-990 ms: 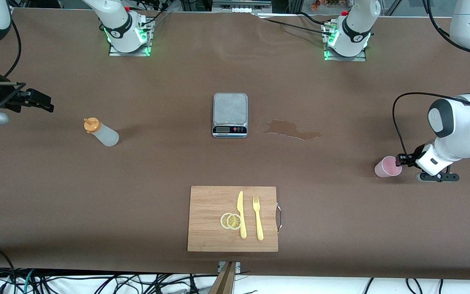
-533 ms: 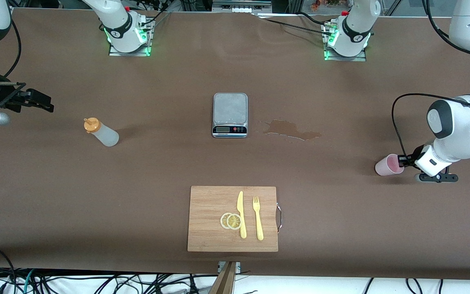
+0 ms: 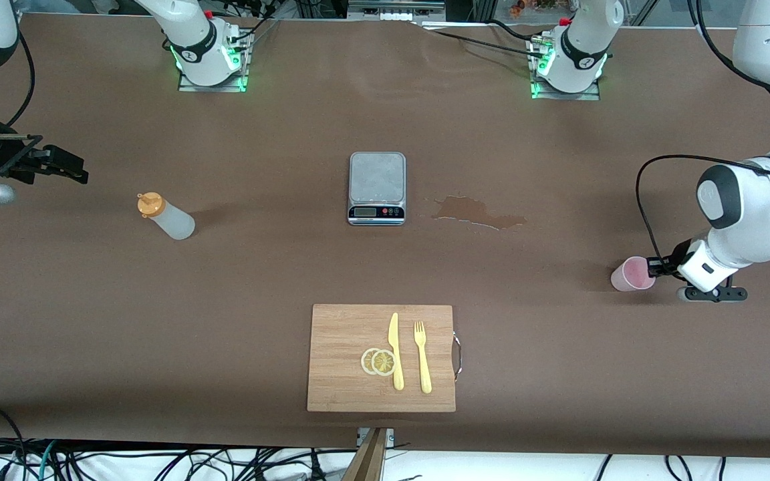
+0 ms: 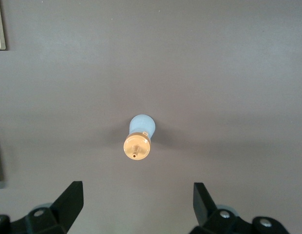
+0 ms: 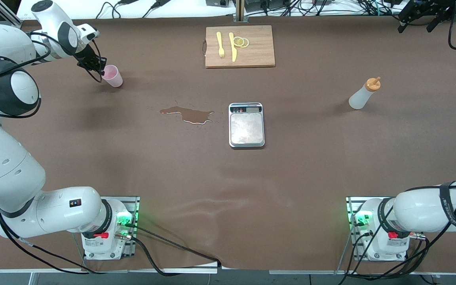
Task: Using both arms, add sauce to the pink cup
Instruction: 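Reach the left gripper to the pink cup and grasp it, then carry the pink cup with the left gripper onto the scale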
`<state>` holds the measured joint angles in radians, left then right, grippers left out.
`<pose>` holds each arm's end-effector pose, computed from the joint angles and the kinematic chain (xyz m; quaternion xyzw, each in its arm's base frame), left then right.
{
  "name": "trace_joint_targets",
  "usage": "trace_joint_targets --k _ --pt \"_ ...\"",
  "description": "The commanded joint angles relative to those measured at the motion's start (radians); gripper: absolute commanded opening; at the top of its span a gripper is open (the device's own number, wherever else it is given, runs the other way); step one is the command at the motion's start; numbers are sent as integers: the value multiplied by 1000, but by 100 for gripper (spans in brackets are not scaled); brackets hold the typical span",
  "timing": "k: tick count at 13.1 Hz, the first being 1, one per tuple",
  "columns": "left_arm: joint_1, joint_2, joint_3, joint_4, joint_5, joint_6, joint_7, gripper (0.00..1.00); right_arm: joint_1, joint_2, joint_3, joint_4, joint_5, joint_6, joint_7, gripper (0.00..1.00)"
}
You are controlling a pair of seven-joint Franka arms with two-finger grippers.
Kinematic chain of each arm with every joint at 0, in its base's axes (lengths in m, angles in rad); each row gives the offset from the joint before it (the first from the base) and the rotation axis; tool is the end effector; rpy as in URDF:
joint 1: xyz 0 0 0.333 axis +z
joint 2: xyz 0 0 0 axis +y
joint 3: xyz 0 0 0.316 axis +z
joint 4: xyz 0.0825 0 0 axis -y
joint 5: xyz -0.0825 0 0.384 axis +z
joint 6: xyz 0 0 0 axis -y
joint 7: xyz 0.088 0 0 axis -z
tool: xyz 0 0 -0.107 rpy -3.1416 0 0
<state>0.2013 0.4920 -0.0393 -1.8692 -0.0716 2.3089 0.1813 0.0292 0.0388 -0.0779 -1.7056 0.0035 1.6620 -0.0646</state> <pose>0.6249 0.1020 0.2465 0.9989 0.0172 -0.0197 0.0391 0.5654 -0.0265 0.5467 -0.9991 -0.0077 0.0411 0.0026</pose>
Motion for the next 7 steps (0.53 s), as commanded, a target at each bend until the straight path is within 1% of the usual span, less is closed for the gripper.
trace_joint_targets --k 1,2,4,6,7 --pt "-65 -6 2 82 -86 -144 -11 0 -2 1 3 14 15 -14 3 100" --pt "-94 -21 2 93 -97 -176 -37 0 -3 1 3 14 15 -14 3 100" --pt "-169 -53 1 93 -97 -186 -109 0 -3 1 3 14 15 -14 3 100" --pt "-258 -76 2 91 -97 -200 -161 0 -3 1 3 14 15 -14 3 100" --pt "-316 -91 2 91 -97 -204 -222 0 -3 1 3 14 15 -14 3 100"
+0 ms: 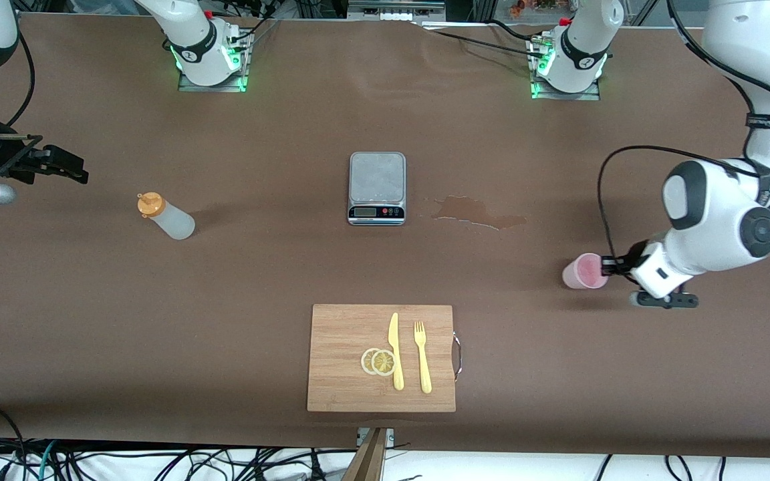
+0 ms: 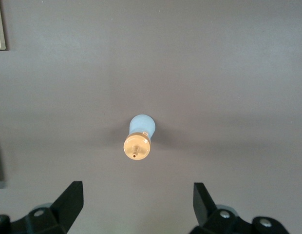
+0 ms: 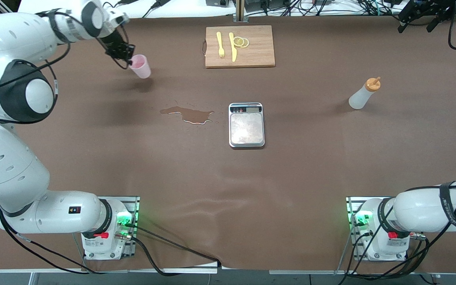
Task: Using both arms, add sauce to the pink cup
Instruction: 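Carry the pink cup with the left gripper onto the scale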
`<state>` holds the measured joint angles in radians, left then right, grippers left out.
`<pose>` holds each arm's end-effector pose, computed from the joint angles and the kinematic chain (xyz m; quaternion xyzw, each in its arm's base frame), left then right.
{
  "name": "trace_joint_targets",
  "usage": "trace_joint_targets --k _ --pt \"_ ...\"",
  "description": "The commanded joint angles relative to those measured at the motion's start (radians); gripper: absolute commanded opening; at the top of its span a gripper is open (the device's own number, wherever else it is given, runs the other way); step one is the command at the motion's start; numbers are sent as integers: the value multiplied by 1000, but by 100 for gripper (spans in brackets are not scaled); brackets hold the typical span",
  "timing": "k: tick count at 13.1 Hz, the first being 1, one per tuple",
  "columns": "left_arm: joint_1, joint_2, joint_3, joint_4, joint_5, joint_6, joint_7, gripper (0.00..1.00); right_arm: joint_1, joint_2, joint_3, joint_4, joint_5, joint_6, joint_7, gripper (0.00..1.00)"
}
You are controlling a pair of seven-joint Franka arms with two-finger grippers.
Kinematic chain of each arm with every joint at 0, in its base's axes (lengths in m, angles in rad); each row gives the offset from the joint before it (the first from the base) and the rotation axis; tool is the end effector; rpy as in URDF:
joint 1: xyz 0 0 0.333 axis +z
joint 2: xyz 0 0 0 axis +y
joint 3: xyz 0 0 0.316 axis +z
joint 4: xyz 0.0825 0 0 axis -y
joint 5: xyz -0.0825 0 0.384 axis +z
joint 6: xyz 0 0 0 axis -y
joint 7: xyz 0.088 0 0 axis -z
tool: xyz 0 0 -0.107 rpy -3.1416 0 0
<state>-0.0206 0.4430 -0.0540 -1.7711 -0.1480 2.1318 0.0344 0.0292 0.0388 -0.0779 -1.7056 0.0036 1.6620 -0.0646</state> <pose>0.6439 -0.0519 0.3058 0.9965 -0.0103 -0.0425 0.0717 0.5654 -0.0265 0.5467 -0.9991 -0.0077 0.0410 0.0026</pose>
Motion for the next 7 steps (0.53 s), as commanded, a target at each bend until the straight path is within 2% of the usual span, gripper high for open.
trace_joint_targets --k 1,7 --pt "-145 -50 16 -7 -21 -30 -143 0 -3 1 3 14 15 -14 3 100" --pt "-430 -67 16 -14 -22 -32 -448 0 -3 1 3 14 24 -14 3 100"
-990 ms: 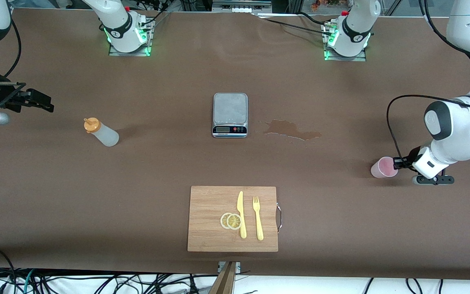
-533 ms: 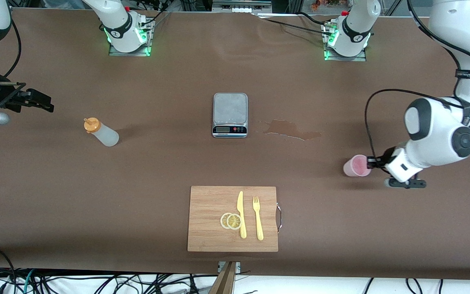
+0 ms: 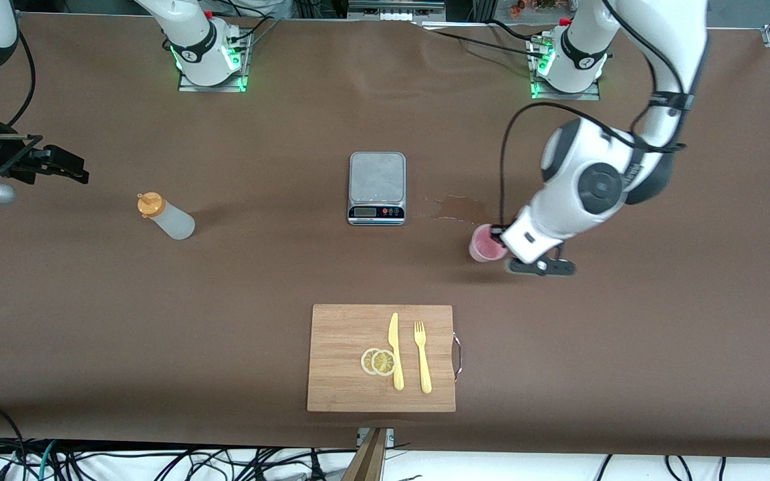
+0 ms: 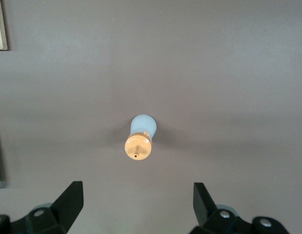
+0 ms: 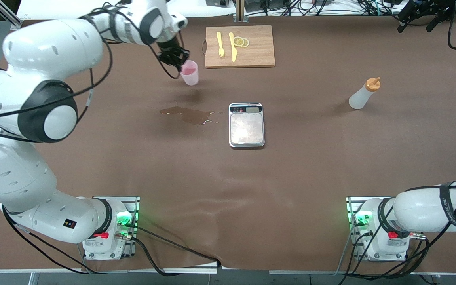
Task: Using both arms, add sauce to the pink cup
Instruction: 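Carry the pink cup with the left gripper onto the scale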
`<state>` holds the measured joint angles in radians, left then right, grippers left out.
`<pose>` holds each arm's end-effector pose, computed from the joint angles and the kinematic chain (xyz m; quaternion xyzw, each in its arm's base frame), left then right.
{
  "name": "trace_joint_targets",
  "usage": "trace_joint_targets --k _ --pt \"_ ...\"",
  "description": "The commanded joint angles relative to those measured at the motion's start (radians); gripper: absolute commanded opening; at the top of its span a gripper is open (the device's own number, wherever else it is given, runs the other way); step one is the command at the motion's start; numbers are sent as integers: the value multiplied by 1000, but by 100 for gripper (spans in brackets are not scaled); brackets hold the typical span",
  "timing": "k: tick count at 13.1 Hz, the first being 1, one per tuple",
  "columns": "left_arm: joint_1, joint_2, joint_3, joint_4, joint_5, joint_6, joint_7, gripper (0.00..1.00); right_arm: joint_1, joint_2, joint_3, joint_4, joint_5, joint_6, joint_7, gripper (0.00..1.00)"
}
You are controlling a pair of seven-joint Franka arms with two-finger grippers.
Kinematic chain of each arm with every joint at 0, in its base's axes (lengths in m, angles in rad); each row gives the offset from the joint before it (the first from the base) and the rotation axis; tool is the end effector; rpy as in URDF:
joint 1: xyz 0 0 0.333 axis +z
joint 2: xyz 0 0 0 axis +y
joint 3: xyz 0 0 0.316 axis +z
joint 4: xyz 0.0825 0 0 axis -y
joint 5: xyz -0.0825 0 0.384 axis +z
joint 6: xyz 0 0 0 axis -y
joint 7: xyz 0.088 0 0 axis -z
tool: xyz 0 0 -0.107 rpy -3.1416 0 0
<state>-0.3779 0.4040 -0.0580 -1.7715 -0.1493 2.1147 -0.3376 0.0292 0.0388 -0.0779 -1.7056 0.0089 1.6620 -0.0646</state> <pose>0.5826 -0.2757 0.3295 0.9968 -0.0065 -0.0560 0.0572 0.5654 -0.0260 0.5467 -0.9991 -0.0073 0.0409 0.0052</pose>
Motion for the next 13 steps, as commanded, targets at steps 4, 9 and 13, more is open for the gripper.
trace_joint_targets --k 4,9,13 --pt "-244 -39 21 -11 -19 -2 -308 0 -3 1 3 14 19 -14 3 100" --pt "-377 -40 21 -43 -16 80 -480 0 0 1 9 14 19 -16 8 100" --pt "-430 -40 21 -123 -7 209 -546 0 1 10 16 14 34 -15 5 100"
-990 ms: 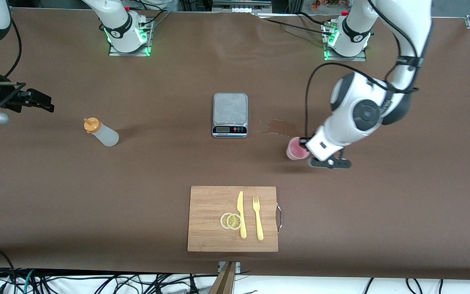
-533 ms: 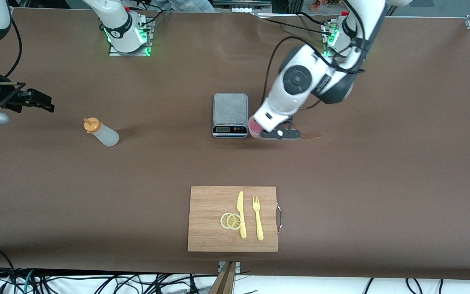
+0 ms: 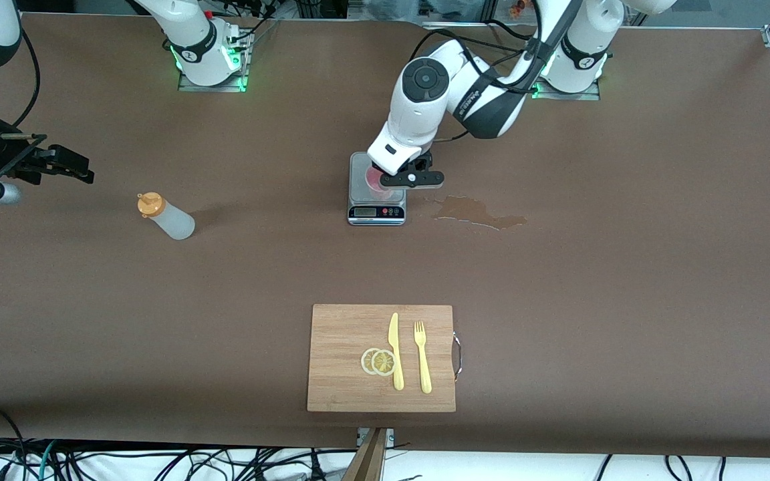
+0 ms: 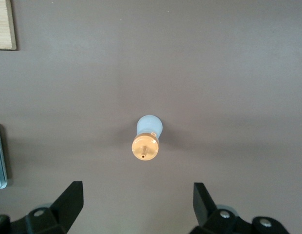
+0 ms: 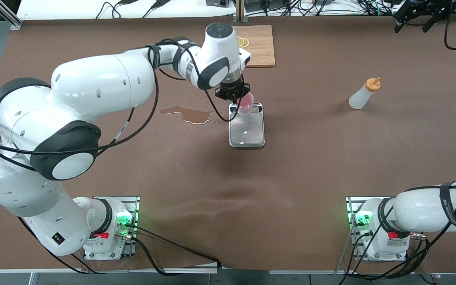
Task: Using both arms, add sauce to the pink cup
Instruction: 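Carry the pink cup with the left gripper onto the scale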
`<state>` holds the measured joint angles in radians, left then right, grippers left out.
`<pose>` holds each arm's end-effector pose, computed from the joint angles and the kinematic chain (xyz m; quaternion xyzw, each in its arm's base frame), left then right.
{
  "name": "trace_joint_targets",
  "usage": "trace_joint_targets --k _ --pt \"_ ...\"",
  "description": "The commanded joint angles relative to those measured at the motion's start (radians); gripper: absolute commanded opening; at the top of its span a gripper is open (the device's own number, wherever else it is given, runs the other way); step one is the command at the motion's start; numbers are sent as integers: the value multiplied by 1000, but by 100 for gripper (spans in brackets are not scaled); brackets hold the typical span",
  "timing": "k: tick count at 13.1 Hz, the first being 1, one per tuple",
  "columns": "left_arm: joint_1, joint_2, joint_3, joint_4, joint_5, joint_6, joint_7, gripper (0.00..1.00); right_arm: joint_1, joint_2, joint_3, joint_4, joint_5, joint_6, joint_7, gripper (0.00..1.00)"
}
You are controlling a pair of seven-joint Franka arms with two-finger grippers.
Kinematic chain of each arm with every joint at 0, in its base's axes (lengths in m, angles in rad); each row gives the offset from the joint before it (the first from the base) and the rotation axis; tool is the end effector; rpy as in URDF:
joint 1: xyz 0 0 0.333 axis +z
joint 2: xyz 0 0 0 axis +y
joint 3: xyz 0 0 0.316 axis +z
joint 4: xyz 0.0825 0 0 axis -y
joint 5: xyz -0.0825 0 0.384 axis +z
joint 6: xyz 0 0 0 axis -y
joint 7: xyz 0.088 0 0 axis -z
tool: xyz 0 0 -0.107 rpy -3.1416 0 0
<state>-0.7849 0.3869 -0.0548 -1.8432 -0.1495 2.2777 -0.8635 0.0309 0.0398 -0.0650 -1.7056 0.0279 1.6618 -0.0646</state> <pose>0.4283 -0.4794 0.3224 0.9955 0.0612 -0.0357 0.0627 0.5660 -0.0160 0.5461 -0.9990 -0.0134 0.0411 0.0146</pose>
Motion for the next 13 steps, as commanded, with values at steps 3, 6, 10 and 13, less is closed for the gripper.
trace_joint_targets --k 3,6,10,13 --pt "-36 -31 18 -105 -5 101 -22 0 0 43 5 15 15 -14 0 100" --pt "-45 -31 18 -134 -5 146 -32 0 1 45 5 14 17 -16 -6 100" --pt "-59 -30 18 -139 -5 146 -45 0 -29 55 -10 12 18 -14 -199 100" --pt "-59 -31 16 -139 -5 141 -57 47 -64 75 -15 12 38 -10 -360 100"
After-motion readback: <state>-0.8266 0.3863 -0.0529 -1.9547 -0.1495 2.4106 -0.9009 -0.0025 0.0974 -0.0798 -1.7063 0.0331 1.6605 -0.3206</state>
